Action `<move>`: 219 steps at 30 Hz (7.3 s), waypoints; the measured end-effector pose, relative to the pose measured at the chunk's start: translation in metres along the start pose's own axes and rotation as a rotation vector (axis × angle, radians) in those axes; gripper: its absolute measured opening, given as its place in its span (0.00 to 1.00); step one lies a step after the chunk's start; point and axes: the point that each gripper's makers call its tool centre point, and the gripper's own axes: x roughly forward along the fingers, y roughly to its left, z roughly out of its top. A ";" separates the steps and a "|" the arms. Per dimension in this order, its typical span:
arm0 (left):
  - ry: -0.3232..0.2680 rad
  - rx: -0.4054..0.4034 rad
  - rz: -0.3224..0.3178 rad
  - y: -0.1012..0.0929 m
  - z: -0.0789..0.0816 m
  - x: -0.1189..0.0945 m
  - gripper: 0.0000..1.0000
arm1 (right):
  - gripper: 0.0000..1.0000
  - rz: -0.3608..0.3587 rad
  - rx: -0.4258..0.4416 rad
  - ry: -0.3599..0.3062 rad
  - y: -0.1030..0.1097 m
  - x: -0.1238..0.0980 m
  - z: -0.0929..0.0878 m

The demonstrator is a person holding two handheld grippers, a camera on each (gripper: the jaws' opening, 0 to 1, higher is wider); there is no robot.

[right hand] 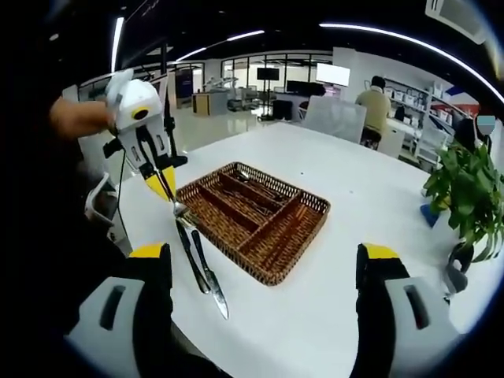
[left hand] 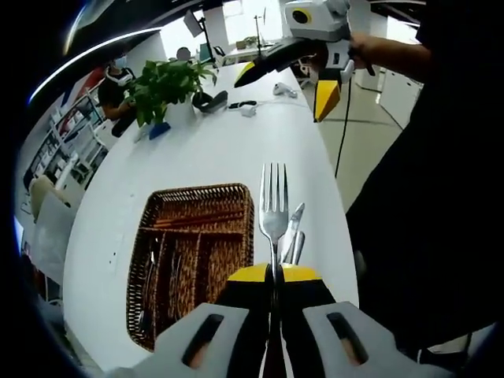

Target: Arrange the knives, forks, and spoons in their matching storage slots by inserting each utensil handle-first until every utensil is classified and aligned in the correct compartment

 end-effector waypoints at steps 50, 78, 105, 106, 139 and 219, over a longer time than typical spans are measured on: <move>0.001 0.026 0.125 0.134 -0.009 -0.020 0.01 | 1.00 -0.030 0.052 0.003 0.015 0.010 0.007; 0.006 0.042 0.128 0.177 -0.012 -0.011 0.01 | 1.00 -0.099 0.090 -0.007 -0.003 -0.001 0.005; 0.055 -0.012 0.070 0.173 -0.062 0.050 0.01 | 1.00 -0.148 0.129 0.017 -0.016 -0.002 -0.003; 0.056 -0.016 0.067 0.172 -0.064 0.052 0.01 | 1.00 -0.149 0.128 0.019 -0.016 -0.002 -0.003; 0.145 -0.072 0.013 0.155 -0.113 0.115 0.01 | 1.00 -0.154 0.115 0.060 -0.018 -0.001 -0.008; -0.305 -0.533 0.591 0.069 -0.140 -0.146 0.99 | 1.00 0.009 -0.030 -0.001 0.009 0.052 0.017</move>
